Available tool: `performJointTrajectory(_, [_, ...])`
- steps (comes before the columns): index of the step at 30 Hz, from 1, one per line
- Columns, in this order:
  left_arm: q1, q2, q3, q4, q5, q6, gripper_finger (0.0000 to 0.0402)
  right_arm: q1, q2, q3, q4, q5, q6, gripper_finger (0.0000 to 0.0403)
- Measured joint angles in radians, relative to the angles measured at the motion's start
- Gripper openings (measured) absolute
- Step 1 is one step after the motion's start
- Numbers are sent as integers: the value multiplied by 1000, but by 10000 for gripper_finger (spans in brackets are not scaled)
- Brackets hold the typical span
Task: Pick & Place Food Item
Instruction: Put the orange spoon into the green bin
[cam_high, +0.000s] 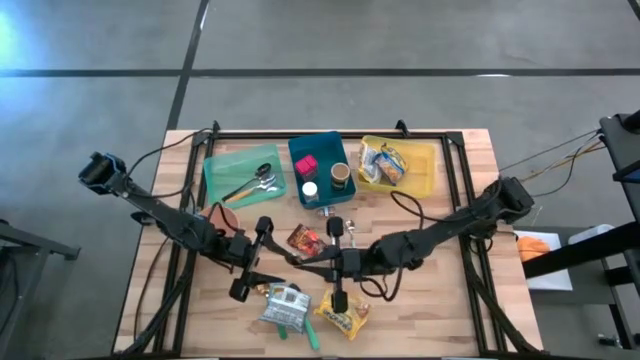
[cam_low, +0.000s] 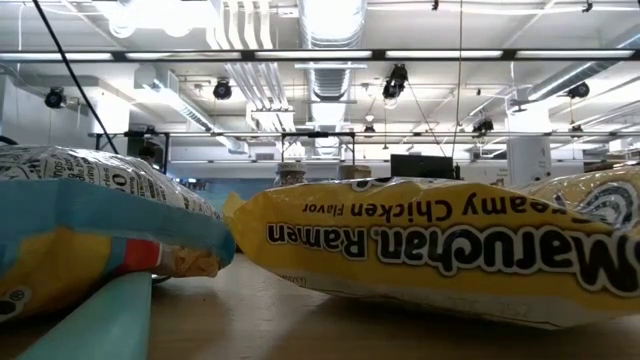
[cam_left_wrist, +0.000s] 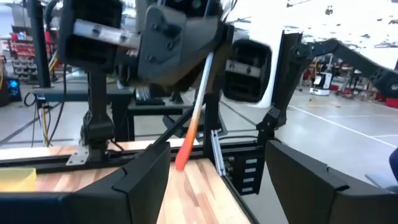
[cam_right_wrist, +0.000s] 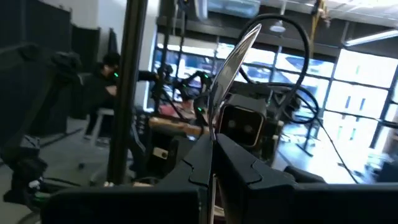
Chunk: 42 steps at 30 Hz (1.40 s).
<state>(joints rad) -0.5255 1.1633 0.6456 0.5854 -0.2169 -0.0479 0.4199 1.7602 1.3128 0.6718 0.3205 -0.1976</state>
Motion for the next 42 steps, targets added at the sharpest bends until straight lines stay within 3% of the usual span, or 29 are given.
performJointTrajectory(14, [6, 47, 10, -5, -14, 25, 266, -74, 100, 39, 118, -215, 55, 8])
performJointTrajectory(23, [8, 92, 50, -35, -15, 50, 260, -81, 123, 57, 115, -225, 60, 8])
performJointTrajectory(28, [9, 91, 58, -58, -15, 53, 194, -80, 122, 56, 117, -225, 59, 8])
performJointTrajectory(35, [9, 90, 59, -59, -15, 62, 25, -80, 122, 56, 118, -224, 60, 8])
performJointTrajectory(42, [8, 89, 61, -74, -14, 34, 4, -80, 122, 56, 120, -223, 68, 9])
